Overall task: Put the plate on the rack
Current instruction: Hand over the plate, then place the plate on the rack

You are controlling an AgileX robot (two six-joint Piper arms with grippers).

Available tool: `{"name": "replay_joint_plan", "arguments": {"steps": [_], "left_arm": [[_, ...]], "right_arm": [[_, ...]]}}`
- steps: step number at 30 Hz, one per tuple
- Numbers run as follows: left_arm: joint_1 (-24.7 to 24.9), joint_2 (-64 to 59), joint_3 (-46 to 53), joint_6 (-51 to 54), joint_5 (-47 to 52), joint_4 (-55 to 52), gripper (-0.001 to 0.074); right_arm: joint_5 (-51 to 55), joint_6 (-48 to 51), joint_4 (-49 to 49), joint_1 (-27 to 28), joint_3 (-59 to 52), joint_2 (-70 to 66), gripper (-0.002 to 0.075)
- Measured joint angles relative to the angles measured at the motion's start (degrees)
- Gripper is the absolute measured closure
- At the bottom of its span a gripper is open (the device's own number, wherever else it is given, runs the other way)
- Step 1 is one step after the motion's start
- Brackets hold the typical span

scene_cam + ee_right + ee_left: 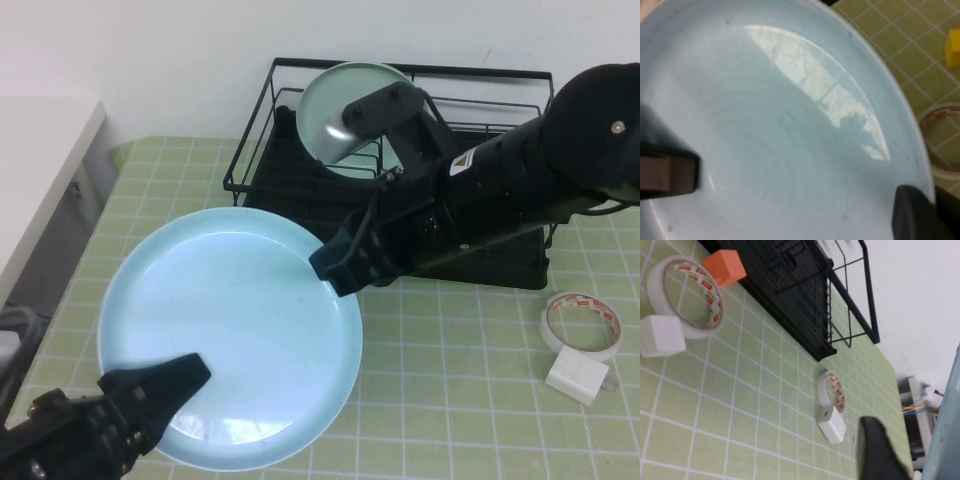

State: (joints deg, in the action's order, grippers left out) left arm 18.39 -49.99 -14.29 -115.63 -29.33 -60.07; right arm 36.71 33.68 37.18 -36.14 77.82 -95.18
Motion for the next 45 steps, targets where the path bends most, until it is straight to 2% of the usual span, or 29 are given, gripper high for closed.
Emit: {"name": "replay_joint_plan", "arguments": {"steps": [9,12,14,17,22,25,29,32,34,36,40,41,45], "left_arm": [[0.00,-0.47,0.00,8.32,-1.50,-0.21,0.0629],[0.00,-0.47,-0.55,13.14,-1.34,-0.08,0.0627],[0.00,-0.47,-1.65,16.16,-0.66,-1.11,0.0627],[0.00,-0.57,-4.81,18.96,0.77,-6.38,0.0627],[0.00,-0.90,-11.63,19.98,2.70,-25.39,0.0628],[0.00,-0.94,-15.48,19.41,4.20,-34.90,0.0628],[0.00,-1.03,-19.83,20.18,8.95,-39.50,0.0628],[0.00,-1.54,-22.30,27.94,14.54,-40.18,0.0628],[0.00,-2.39,-24.00,34.77,18.13,-40.22,0.0628],[0.00,-3.85,-26.00,41.82,20.10,-40.22,0.0628],[0.00,-8.42,-30.29,50.42,20.47,-40.22,0.0628],[0.00,-10.15,-31.48,51.89,20.47,-40.22,0.0628],[0.00,-18.87,-36.97,58.33,20.28,-40.22,0.0629]], "right_arm": [[-1.69,1.76,-1.31,0.00,-0.12,0.00,0.0716],[-1.56,2.00,-0.87,0.23,-0.20,0.00,0.0699],[-1.56,2.13,-0.15,0.46,-0.34,0.00,0.0659],[-1.67,2.65,0.27,0.46,-0.19,0.00,0.0536],[-1.57,2.65,1.69,0.35,2.47,1.39,0.0258],[-2.48,2.65,1.44,0.28,4.71,4.11,0.0198],[-3.49,2.65,-2.72,0.23,7.08,8.26,0.0181],[-3.62,1.64,-8.42,0.23,7.46,12.05,0.0200],[-2.88,-0.40,-12.61,0.23,7.46,14.55,0.0248],[-0.96,-2.80,-17.15,0.23,7.46,17.04,0.0330],[8.30,-9.76,-27.52,0.23,7.46,20.04,0.0601],[11.71,-11.55,-29.73,0.23,7.46,20.51,0.0645],[24.85,-15.11,-34.12,0.23,7.46,20.75,0.0708]]}}
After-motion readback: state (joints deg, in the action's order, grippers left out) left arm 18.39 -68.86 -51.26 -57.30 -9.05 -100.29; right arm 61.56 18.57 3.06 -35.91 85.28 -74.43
